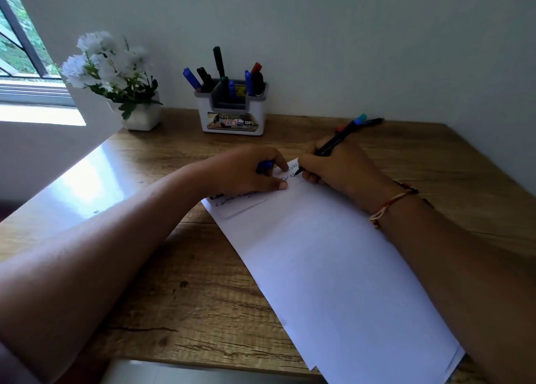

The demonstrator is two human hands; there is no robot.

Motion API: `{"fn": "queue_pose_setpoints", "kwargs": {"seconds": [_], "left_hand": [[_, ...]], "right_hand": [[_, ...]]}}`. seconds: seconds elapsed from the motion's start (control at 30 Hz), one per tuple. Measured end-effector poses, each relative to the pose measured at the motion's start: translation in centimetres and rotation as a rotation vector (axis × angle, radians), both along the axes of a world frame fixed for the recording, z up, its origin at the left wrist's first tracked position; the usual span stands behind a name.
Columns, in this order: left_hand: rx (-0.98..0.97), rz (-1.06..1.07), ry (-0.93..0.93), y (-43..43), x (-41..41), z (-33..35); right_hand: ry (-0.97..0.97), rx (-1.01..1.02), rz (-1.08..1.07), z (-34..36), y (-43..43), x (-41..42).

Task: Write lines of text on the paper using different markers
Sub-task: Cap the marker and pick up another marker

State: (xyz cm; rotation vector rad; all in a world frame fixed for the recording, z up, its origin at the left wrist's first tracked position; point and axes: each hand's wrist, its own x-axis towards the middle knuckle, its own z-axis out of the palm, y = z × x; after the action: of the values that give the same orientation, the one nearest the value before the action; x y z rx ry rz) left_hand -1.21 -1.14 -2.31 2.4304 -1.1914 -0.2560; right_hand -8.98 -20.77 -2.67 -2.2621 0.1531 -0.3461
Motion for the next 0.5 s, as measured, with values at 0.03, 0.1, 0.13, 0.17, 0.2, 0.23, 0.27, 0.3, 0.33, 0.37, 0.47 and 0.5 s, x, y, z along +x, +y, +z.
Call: {"fn": "queue_pose_setpoints", "kwargs": {"seconds": [0.03,0.1,0.13,0.17,0.2,0.23,0.27,0.3,0.33,0.37,0.47,0.5], "left_hand": [[0.001,0.001,0.0,0.02,0.0,0.02],[-0.001,0.001,0.0,0.04,0.01,0.04],[-0.002,0.001,0.001,0.04,0.01,0.03],[-0.004,0.001,0.001,0.03,0.01,0.01],[-0.007,-0.001,0.0,0.0,0.0,-0.01],[-0.011,-0.002,-0.002,-0.02,-0.01,-0.03],[-0.014,-0.003,-0.004,-0.05,-0.03,-0.01],[-0.015,-0.004,-0.004,-0.06,-0.04,0.01],[-0.015,-0.005,-0.004,-0.05,-0.05,0.02],[-0.013,-0.006,-0.004,-0.04,-0.05,0.02],[-0.012,-0.011,-0.002,-0.02,-0.06,0.05],[-0.011,-0.013,-0.003,-0.03,-0.06,0.07]], "right_hand": [[0.0,0.012,-0.003,-0.02,0.0,0.01],[0.011,0.001,-0.005,0.01,0.03,-0.03],[0.017,-0.013,-0.002,0.03,0.09,-0.05],[0.018,-0.021,0.0,0.06,0.12,-0.06],[0.016,-0.024,-0.001,0.08,0.14,-0.09],[0.013,-0.026,-0.005,0.12,0.14,-0.11],[0.012,-0.031,-0.009,0.16,0.14,-0.13],[0.013,-0.036,-0.012,0.18,0.16,-0.1],[0.015,-0.037,-0.015,0.17,0.16,-0.07],[0.016,-0.036,-0.02,0.17,0.14,-0.01],[0.023,-0.015,-0.035,0.12,0.01,0.08],[0.024,-0.006,-0.036,0.07,-0.03,0.12]]}}
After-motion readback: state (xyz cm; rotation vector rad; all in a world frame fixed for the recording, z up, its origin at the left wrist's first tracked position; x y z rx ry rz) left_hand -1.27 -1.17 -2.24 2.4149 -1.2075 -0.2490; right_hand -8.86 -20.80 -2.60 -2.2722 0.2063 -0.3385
